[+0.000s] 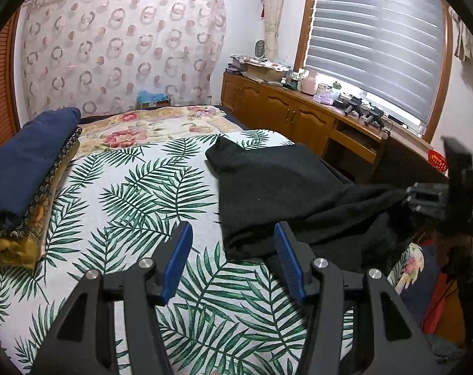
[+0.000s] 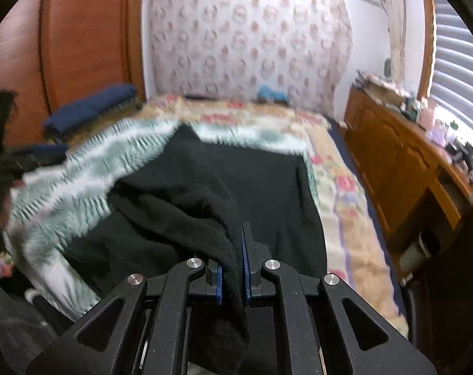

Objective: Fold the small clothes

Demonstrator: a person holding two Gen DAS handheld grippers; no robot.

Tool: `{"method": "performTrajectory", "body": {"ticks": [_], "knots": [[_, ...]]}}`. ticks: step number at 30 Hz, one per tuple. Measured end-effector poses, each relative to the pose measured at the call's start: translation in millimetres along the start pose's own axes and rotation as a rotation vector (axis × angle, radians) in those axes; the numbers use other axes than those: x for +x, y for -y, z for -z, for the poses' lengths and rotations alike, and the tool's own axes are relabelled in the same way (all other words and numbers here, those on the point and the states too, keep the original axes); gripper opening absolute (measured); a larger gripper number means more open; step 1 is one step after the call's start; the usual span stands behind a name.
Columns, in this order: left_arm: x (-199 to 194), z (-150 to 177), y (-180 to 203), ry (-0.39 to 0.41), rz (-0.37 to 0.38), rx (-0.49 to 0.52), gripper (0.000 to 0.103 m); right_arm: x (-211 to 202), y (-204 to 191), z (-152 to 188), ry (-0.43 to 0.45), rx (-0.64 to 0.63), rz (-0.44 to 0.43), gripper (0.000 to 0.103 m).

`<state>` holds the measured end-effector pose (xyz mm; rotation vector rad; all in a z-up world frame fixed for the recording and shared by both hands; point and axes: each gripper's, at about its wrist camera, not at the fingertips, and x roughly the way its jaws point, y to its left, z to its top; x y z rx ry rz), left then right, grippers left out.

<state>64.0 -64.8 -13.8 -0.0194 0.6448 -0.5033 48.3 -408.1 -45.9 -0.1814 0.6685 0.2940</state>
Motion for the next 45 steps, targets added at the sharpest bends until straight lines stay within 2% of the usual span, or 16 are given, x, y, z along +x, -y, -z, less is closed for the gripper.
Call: {"method": "performTrajectory", "body": {"ticks": [5, 13, 18, 23, 28, 33, 45], "knots": [[1.8, 0.8, 1.2, -0.002, -0.002, -0.002, 0.054, 22.1, 9.9, 23.2, -0.081, 0.054, 0.002, 0.007], [1.8, 1.0, 1.0, -0.001, -0.003, -0.001, 0.054, 24.5, 14.2, 28.6, -0.113, 0.065, 0.008, 0.016], [2.2, 2.3, -0.1, 0.002, -0.008, -0.004, 0.054, 10.9, 16.7, 20.3, -0.092, 0.056, 0.045, 0.026], [1.6, 4.1, -4.1, 0.01, -0.016, -0.009, 0.054, -5.4, 12.3, 5.8, -0.043, 0.026, 0.053, 0.047], [-1.3, 3.6, -8.2, 0.022, -0.029, -0.017, 0.054, -10.1, -1.8, -15.0, 0.007, -0.015, 0.012, 0.052], [-6.4, 2.8, -14.6, 0.038, -0.043, -0.028, 0.054, 4.5, -26.1, -33.6, 0.025, -0.055, -0.038, 0.055], [-16.7, 7.8, -40.9, 0.06, -0.082, -0.075, 0.054, 90.3, -106.8, -67.1, -0.08, -0.185, -0.22, 0.056]]}}
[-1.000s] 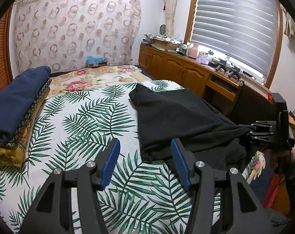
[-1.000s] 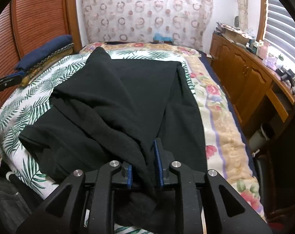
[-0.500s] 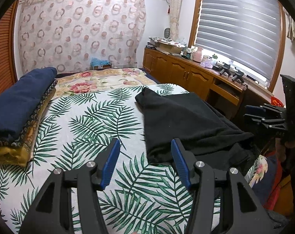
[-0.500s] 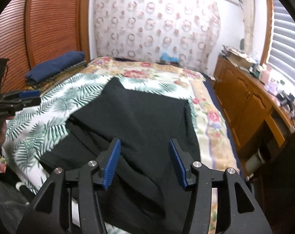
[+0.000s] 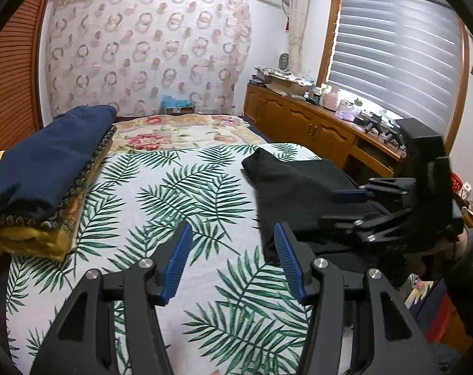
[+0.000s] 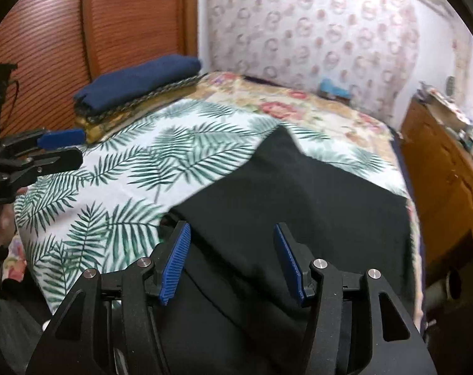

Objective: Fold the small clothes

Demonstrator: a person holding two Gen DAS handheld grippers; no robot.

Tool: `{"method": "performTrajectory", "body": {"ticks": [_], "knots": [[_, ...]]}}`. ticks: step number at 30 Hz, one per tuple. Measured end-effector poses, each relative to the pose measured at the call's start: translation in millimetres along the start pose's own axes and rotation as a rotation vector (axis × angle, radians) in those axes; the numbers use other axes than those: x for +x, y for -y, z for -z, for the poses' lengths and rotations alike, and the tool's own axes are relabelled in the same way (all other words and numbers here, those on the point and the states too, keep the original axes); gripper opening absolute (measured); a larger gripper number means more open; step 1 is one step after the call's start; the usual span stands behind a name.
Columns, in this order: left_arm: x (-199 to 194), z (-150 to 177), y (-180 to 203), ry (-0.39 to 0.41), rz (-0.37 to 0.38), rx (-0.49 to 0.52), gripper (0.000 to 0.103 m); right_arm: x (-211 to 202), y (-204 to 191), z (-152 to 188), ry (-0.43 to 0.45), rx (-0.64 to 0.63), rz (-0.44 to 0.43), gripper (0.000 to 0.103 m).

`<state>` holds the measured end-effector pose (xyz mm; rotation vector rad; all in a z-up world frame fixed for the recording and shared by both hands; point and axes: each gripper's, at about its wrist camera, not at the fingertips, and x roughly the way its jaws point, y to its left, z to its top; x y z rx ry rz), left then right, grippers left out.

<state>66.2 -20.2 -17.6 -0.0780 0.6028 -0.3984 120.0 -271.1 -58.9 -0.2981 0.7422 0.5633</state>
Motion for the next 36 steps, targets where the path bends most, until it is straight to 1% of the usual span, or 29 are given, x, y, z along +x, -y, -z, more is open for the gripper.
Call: {"method": "performTrajectory", "body": {"ticks": [4, 8, 12, 14, 17, 20, 21, 22, 23, 24, 25, 26, 27, 30, 33, 35, 36], "knots": [[-1.5, 2.6, -6.7, 0.002, -0.009, -0.013, 0.054, 28.4, -17.7, -11.2, -0.051, -0.044, -0.042, 0.056], [-1.5, 5.4, -10.6, -0.002, -0.012, -0.021, 0.054, 51.0, -33.7, -13.0, -0.101, -0.08, -0.075, 0.056], [-0.3, 8.4, -12.2, -0.009, -0.01, -0.023, 0.054, 67.1, -42.6, -8.9, -0.143, -0.107, -0.085, 0.057], [0.0, 8.8, -12.5, -0.01, -0.009, -0.023, 0.054, 73.6, -43.8, -6.1, -0.16, -0.114, -0.076, 0.057], [0.2, 8.8, -12.2, -0.01, -0.01, -0.022, 0.054, 78.7, -40.6, -6.2, -0.162, -0.11, -0.079, 0.057], [0.2, 9.0, -12.1, -0.01, -0.009, -0.023, 0.054, 78.1, -41.2, -5.2, -0.147, -0.134, -0.073, 0.056], [0.6, 9.3, -12.0, -0.01, -0.009, -0.022, 0.054, 78.1, -41.1, -5.2, -0.144, -0.134, -0.072, 0.054], [0.8, 9.4, -11.5, -0.011, -0.008, -0.02, 0.054, 77.2, -41.4, -5.4, -0.138, -0.136, -0.064, 0.043], [1.9, 9.7, -10.2, -0.013, -0.006, -0.019, 0.054, 75.7, -41.2, -5.2, -0.132, -0.145, -0.053, 0.026], [2.7, 10.3, -9.0, -0.015, -0.004, -0.018, 0.054, 74.5, -39.8, -5.7, -0.13, -0.15, -0.052, 0.016], [3.8, 11.2, -7.9, -0.019, 0.0, -0.014, 0.054, 73.4, -37.0, -6.4, -0.132, -0.137, -0.062, 0.011], [5.0, 12.0, -5.9, -0.024, 0.003, -0.008, 0.054, 71.1, -31.0, -8.2, -0.135, -0.107, -0.081, 0.008], [6.0, 12.8, -4.6, -0.027, 0.005, -0.004, 0.054, 67.6, -27.9, -10.8, -0.125, -0.091, -0.093, 0.008], [9.2, 14.8, -0.1, -0.039, 0.013, 0.005, 0.054, 43.7, -12.5, -21.7, -0.052, -0.056, -0.093, 0.007], [11.1, 15.2, 3.5, -0.046, 0.022, 0.014, 0.054, 16.7, 9.9, -36.7, 0.021, -0.041, -0.032, 0.007], [12.3, 14.9, 7.0, -0.048, 0.027, 0.02, 0.054, 6.3, 26.1, -44.0, 0.036, -0.032, -0.001, 0.007], [13.3, 14.9, 9.1, -0.05, 0.03, 0.024, 0.054, -0.3, 38.8, -48.9, 0.045, -0.023, 0.039, 0.007]]}}
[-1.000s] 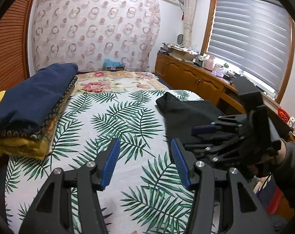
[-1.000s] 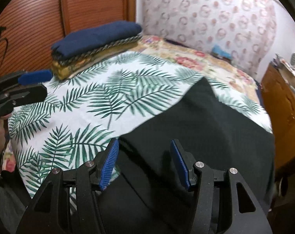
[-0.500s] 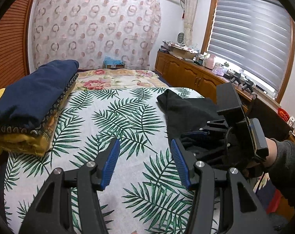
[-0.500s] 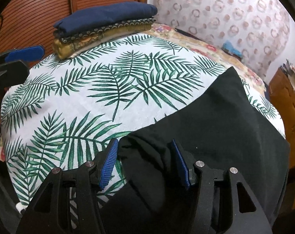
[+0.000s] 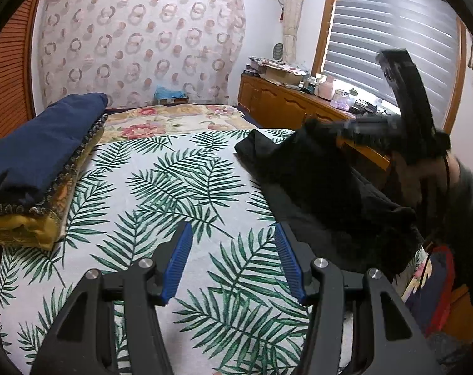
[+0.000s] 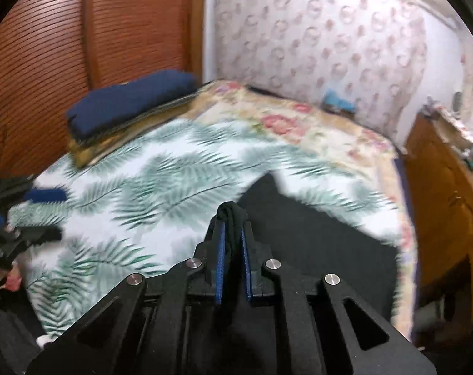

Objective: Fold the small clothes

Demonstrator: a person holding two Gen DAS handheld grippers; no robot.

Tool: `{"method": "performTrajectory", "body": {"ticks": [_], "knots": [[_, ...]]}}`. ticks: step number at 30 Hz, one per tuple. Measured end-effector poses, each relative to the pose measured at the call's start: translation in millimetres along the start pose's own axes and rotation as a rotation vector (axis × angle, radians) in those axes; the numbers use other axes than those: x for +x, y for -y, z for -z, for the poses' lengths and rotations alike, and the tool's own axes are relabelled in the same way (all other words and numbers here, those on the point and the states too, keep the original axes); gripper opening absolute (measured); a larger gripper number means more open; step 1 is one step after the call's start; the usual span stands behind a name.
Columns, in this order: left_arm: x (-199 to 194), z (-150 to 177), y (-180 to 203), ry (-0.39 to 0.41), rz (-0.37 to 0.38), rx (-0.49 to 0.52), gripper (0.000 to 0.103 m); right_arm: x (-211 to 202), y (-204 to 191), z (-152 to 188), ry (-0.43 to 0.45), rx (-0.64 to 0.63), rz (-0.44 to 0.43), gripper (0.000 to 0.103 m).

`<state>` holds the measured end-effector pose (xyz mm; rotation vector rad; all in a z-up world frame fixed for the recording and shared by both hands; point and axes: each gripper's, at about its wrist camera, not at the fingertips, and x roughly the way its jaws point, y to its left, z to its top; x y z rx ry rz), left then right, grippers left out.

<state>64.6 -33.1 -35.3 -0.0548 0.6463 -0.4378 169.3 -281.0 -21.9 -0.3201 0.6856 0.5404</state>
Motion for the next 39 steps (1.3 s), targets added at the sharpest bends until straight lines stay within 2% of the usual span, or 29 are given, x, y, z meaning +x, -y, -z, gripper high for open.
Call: {"method": "performTrajectory", "body": {"ticks": [6, 10, 17, 19, 20, 21, 23, 24, 28, 33, 39], "knots": [[4.8, 0.3, 8.8, -0.012, 0.011, 0.013, 0.054, -10.8, 50.0, -14.5, 0.028, -0.012, 0.167, 0.007], [7.1, 1.9, 11.8, -0.019, 0.014, 0.018, 0.054, -1.0, 86.3, -14.4, 0.005, 0.004, 0.286, 0.006], [12.6, 5.3, 17.6, -0.039, 0.02, 0.029, 0.054, 34.0, 141.7, -0.7, -0.106, 0.119, 0.429, 0.007], [13.3, 6.4, 19.5, -0.043, 0.023, 0.033, 0.054, 39.9, 148.4, 3.5, -0.143, 0.155, 0.433, 0.01], [13.8, 6.9, 20.6, -0.046, 0.025, 0.035, 0.054, 39.8, 149.9, 4.7, -0.145, 0.166, 0.441, 0.019], [14.3, 7.6, 21.3, -0.048, 0.028, 0.036, 0.054, 36.9, 151.0, 5.9, -0.14, 0.175, 0.457, 0.023], [15.8, 8.6, 25.0, -0.055, 0.035, 0.042, 0.054, 25.9, 149.4, 9.2, -0.123, 0.196, 0.445, 0.039], [16.2, 9.0, 27.4, -0.056, 0.04, 0.046, 0.054, 16.8, 147.6, 12.5, -0.116, 0.209, 0.431, 0.042], [19.7, 11.1, 36.2, -0.065, 0.057, 0.06, 0.054, -13.1, 129.5, 27.8, -0.088, 0.182, 0.369, 0.043], [22.2, 12.0, 47.1, -0.076, 0.075, 0.08, 0.054, -47.2, 82.0, 65.5, -0.071, 0.136, 0.283, 0.043], [25.6, 14.0, 59.8, -0.092, 0.089, 0.104, 0.054, -68.1, 50.0, 107.2, -0.071, 0.15, 0.236, 0.044]]}}
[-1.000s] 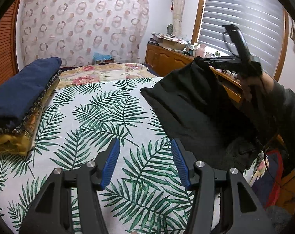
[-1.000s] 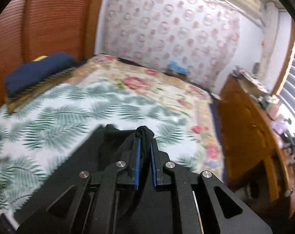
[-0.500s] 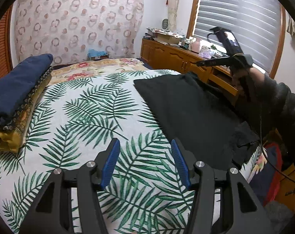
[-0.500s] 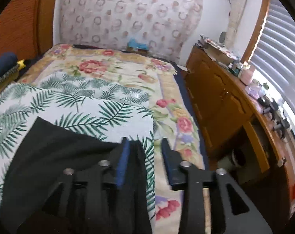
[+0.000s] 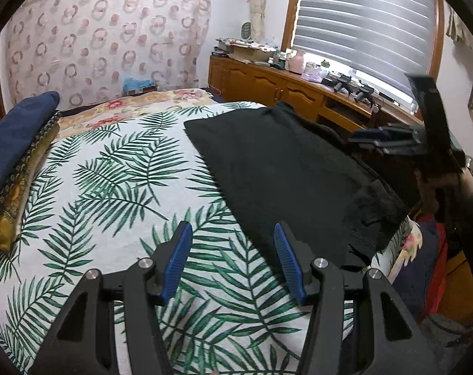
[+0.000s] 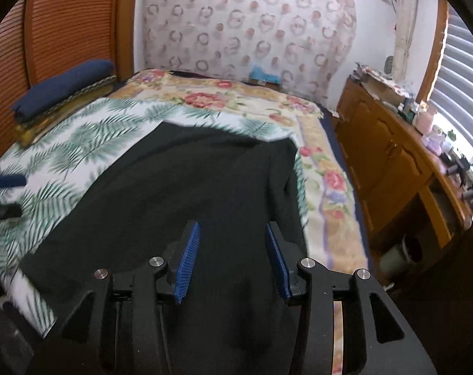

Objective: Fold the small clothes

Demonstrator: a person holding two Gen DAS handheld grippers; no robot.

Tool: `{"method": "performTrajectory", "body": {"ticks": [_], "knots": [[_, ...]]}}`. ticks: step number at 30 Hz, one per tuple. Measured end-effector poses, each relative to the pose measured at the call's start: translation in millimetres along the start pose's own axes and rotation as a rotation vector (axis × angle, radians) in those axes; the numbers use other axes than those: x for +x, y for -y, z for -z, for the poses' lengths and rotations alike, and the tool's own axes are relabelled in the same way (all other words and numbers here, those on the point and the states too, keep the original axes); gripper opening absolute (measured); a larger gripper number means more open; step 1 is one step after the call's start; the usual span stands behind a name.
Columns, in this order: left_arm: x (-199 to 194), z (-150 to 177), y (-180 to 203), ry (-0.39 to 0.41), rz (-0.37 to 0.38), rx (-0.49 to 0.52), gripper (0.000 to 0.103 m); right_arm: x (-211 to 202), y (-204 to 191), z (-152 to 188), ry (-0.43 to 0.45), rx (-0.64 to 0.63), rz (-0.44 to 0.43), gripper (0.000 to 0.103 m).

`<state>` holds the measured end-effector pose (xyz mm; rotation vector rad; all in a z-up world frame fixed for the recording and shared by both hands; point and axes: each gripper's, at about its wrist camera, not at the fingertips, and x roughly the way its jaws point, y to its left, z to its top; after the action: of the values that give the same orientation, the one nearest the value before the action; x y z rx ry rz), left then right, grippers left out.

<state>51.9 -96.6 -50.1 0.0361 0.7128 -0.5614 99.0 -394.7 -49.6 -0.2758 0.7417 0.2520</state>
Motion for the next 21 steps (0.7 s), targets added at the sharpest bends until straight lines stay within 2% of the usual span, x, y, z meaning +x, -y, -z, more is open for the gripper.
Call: {"method": "performTrajectory", "body": {"ticks": [7, 21], "knots": [[8.2, 2.5, 12.4, -0.026, 0.017, 0.021, 0.054, -20.5, -4.5, 43.3, -0.021, 0.058, -0.004, 0.044], [24.0, 19.4, 30.0, -0.124, 0.059, 0.043, 0.054, -38.5, 29.3, 87.9, -0.06, 0.16, 0.055, 0.044]]}}
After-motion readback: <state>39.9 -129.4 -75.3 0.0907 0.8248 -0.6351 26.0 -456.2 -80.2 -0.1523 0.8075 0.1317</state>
